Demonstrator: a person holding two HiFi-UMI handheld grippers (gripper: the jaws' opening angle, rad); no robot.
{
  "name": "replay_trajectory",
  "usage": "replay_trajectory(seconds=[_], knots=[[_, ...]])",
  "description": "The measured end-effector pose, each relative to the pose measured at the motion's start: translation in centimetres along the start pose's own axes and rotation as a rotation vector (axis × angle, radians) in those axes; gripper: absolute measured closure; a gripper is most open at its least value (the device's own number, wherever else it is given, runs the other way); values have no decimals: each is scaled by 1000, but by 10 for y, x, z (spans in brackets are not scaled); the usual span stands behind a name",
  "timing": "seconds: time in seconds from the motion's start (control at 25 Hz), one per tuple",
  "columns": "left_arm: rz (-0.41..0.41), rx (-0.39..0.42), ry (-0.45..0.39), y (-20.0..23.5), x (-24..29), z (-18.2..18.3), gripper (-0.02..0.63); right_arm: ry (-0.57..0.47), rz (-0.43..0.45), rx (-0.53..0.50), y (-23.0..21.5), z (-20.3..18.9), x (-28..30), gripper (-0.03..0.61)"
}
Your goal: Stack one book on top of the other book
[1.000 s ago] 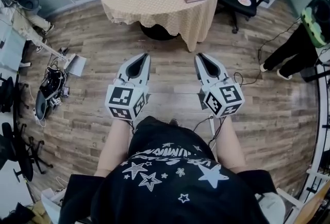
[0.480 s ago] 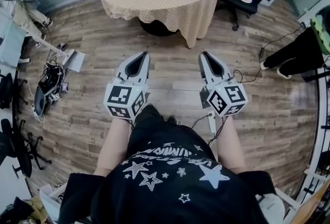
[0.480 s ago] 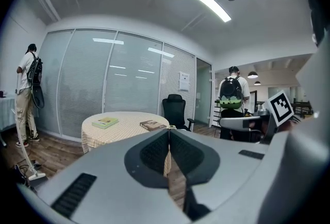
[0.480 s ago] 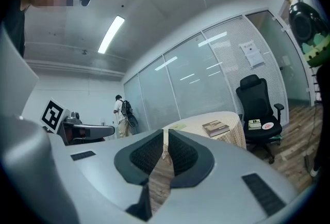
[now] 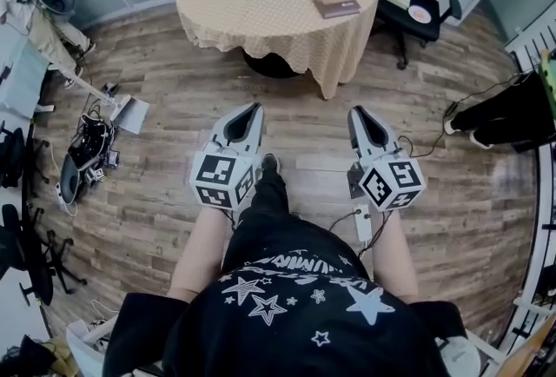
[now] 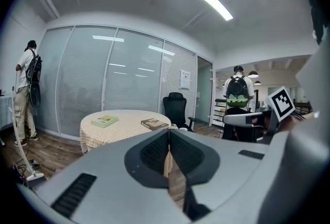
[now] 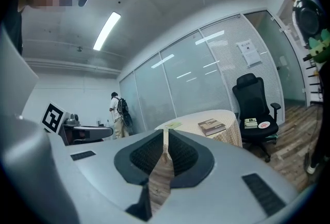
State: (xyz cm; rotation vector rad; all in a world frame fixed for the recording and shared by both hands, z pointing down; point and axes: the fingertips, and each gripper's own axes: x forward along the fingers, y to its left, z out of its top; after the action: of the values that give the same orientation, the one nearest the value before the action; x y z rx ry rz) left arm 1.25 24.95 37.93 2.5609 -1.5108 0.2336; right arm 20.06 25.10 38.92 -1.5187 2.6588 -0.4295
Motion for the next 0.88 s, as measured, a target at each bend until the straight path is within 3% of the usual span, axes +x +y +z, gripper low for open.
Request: replay_trajectory(seconds=[0.4, 0.88], knots=[[-53, -2, 11, 30, 61, 2, 601, 10, -52, 48, -37, 7, 46, 534], [-80, -24, 29, 104, 132, 11, 601, 20, -84, 51, -73, 34, 157, 534]])
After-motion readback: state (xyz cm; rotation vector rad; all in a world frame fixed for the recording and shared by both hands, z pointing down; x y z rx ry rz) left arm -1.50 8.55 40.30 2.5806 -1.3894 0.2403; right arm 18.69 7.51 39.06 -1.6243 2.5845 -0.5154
